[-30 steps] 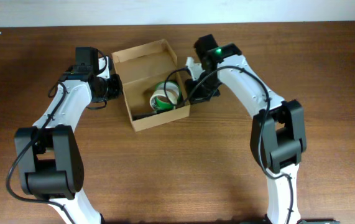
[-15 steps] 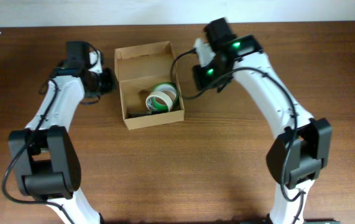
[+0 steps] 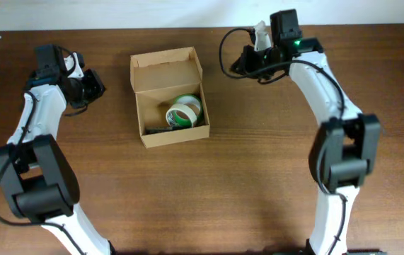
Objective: Pack container
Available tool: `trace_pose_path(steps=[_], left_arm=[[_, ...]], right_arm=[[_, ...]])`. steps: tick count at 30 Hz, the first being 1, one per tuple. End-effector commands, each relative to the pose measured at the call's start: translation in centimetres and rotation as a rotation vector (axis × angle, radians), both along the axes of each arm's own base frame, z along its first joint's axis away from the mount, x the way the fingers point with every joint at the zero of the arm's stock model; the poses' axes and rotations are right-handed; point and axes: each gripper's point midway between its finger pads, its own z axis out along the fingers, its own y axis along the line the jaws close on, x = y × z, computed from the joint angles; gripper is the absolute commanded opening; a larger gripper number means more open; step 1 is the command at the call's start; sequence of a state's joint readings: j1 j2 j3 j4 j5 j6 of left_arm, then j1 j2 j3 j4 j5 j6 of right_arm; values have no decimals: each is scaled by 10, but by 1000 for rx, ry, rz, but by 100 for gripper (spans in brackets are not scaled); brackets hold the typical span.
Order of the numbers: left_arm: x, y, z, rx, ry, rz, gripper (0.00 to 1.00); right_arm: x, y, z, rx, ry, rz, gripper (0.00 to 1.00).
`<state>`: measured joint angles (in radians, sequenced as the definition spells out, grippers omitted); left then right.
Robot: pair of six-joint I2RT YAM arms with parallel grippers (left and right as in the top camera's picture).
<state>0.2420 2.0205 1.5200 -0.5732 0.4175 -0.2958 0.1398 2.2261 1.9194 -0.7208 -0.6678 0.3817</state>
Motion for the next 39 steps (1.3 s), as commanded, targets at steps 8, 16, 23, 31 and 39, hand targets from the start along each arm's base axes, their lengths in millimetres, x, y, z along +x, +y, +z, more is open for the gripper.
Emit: trace_pose_path(steps=[8,16,23,31,39], left_arm=[[27,-37,-29,-406,-2,6,6],[40,-58,-52,-521,14,16,5],[55,-81,-43,-591,-34,-17,5],[55,-96,-50,-677,-7,-30,2],[53,-102,-44,-727,7,-43,2]], right_arm=[[21,35,-53,509,331,-24,4],[11,63,-68,518,359,28,4],[4,80,-71,503,360,52,4],[4,80,-71,504,360,53,4],[1,83,-67,521,358,79,4]])
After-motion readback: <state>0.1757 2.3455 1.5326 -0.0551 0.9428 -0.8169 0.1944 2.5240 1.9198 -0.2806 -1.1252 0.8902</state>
